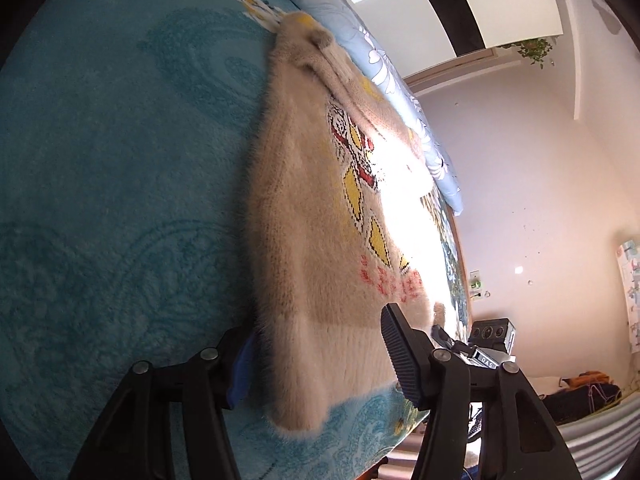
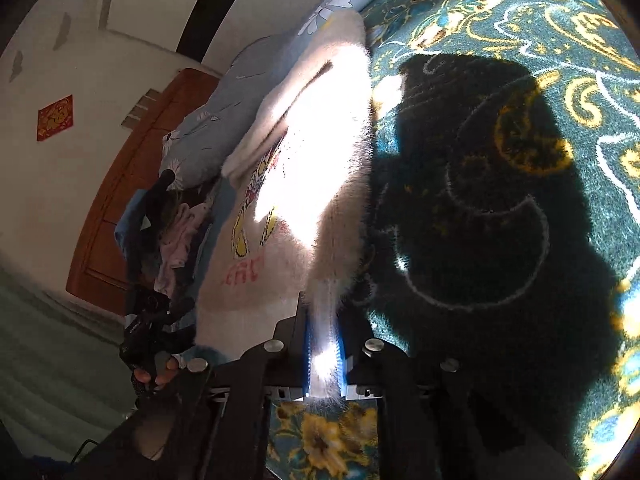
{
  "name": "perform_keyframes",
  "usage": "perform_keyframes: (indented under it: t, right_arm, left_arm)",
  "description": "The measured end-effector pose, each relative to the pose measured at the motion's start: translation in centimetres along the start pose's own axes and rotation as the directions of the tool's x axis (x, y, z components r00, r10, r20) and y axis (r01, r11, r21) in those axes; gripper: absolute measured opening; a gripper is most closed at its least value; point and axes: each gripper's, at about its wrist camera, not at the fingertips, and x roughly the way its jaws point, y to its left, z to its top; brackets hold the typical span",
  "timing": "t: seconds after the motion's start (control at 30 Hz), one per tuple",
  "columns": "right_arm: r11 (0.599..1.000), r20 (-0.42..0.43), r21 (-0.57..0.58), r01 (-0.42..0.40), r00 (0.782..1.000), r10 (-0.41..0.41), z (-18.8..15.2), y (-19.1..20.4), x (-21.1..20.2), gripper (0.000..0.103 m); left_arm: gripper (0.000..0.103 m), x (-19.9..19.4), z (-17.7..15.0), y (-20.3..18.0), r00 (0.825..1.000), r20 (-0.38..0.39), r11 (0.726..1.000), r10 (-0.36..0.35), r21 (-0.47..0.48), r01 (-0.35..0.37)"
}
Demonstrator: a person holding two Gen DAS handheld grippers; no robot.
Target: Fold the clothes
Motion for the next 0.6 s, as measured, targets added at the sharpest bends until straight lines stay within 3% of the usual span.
perform_keyframes:
  t: [0.07, 0.13, 0.2, 0.6]
  right_arm:
    - [1.000, 0.001, 0.000, 0.008, 1.000, -0.008, 0.1, 0.2, 0.0, 0.010]
    - [1.000, 0.004, -0.007, 0.011, 1.000, -0.011, 0.0, 0.3, -0.2, 0.009]
    - [1.000, 0.013, -0.012, 0.015, 1.000, -0.015, -0.2, 0.5, -0.6, 0.009]
    - [0.994, 0.026, -0.103, 0.045, 0.999, -0.042, -1.8, 3.2, -2.7, 0.008]
  left_arm:
    - [0.053, -0.1, -0.2, -0.1, 0.999, 0.014, 0.999, 0.032, -0.003, -0.032]
    - [0.024, -0.2, -0.5, 0.0, 0.996, 0.030, 0.996, 0.088, -0.010, -0.087]
    - [0.014, -0.5, -0.9, 0.4, 0.994, 0.037, 0.994, 0.103, -0.029, -0.102]
    - [0.009, -3.2, -3.4, -0.8, 0.992, 0.064, 0.994, 0.105, 0.020, -0.107]
